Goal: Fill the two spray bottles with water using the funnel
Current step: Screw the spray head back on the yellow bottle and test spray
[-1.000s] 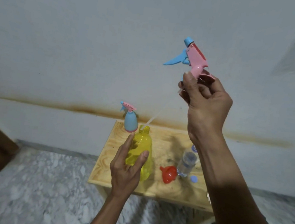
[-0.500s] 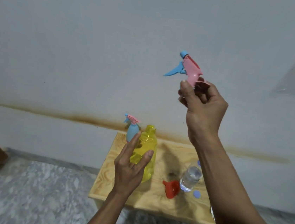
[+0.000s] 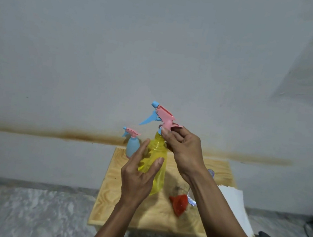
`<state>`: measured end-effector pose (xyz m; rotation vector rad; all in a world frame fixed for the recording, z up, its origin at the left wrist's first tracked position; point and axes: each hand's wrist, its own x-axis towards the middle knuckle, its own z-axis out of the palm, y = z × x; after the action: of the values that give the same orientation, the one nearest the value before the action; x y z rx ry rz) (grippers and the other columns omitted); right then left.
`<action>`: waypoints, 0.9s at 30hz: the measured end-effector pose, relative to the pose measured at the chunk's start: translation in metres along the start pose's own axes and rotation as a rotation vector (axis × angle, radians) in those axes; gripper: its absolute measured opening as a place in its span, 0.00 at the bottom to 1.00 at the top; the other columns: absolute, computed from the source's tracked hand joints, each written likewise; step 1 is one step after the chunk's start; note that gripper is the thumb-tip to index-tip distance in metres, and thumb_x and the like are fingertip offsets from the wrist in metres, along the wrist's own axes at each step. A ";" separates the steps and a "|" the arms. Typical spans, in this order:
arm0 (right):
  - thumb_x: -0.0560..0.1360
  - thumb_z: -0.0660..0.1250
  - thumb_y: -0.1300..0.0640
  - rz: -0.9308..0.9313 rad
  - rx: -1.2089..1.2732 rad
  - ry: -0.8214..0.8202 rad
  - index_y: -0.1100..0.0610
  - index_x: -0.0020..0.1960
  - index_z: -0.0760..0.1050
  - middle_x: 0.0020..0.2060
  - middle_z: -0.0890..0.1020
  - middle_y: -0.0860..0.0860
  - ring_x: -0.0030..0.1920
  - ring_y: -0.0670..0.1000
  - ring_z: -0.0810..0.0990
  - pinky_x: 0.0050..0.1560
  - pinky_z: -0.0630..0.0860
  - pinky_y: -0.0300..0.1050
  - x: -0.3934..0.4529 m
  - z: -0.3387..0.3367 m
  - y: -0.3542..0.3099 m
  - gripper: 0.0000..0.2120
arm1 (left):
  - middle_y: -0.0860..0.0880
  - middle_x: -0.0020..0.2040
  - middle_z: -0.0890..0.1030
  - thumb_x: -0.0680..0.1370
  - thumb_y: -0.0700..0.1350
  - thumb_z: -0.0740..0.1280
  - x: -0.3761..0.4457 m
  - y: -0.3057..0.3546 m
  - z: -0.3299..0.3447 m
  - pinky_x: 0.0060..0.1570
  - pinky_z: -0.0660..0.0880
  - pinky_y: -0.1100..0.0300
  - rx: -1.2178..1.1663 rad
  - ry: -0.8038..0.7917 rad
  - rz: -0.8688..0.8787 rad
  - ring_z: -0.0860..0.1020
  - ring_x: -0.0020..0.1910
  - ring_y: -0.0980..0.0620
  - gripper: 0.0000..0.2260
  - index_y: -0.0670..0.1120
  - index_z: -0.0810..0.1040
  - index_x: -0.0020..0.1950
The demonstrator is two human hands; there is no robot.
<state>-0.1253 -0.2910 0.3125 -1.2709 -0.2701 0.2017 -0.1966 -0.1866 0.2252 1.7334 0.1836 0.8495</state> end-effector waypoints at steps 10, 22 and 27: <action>0.72 0.76 0.60 0.003 -0.043 0.028 0.55 0.50 0.82 0.45 0.85 0.53 0.45 0.47 0.82 0.52 0.79 0.44 0.005 0.008 0.009 0.08 | 0.70 0.57 0.79 0.72 0.53 0.74 0.005 0.006 0.002 0.55 0.74 0.71 -0.030 0.023 -0.016 0.79 0.57 0.66 0.25 0.56 0.74 0.69; 0.75 0.73 0.53 0.063 0.099 0.080 0.54 0.51 0.84 0.45 0.83 0.53 0.46 0.49 0.80 0.52 0.77 0.49 0.004 0.019 0.019 0.07 | 0.76 0.56 0.77 0.72 0.53 0.73 0.017 0.012 0.008 0.53 0.71 0.77 -0.057 0.042 -0.001 0.77 0.58 0.70 0.25 0.55 0.75 0.68; 0.71 0.77 0.53 0.086 0.139 0.126 0.57 0.53 0.81 0.47 0.85 0.56 0.47 0.51 0.82 0.56 0.79 0.52 0.006 0.026 0.022 0.13 | 0.74 0.56 0.78 0.72 0.51 0.73 0.020 0.010 0.006 0.53 0.71 0.76 -0.080 0.054 -0.020 0.77 0.58 0.70 0.23 0.58 0.75 0.66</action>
<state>-0.1278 -0.2591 0.2986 -1.1531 -0.0910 0.2095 -0.1815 -0.1845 0.2425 1.6325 0.1997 0.8783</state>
